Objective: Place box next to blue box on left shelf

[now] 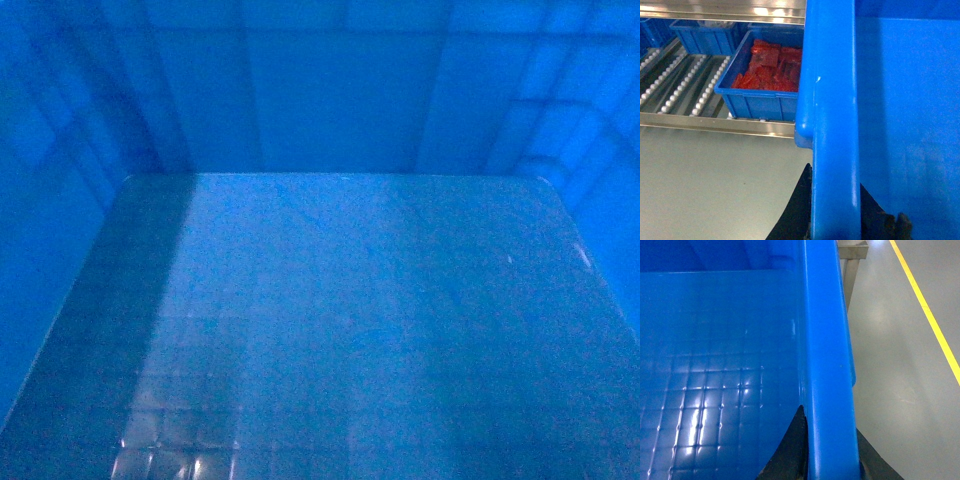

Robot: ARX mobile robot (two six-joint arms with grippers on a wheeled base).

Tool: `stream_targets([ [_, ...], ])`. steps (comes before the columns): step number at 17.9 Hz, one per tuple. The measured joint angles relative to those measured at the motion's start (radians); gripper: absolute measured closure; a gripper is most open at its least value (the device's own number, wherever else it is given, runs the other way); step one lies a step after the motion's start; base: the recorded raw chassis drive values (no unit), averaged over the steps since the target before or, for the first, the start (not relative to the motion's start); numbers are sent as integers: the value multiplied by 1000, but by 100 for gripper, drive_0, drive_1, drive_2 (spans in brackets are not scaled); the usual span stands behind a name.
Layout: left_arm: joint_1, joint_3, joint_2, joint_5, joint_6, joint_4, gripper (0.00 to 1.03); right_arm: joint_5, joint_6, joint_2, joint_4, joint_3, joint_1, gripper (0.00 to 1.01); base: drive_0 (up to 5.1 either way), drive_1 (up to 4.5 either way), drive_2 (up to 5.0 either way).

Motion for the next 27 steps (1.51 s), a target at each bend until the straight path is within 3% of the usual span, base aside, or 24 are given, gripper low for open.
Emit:
stream_targets([
  [27,0,0,0,0,0,0,94,-1,0,0,2,0,0,91,-499,237,237],
])
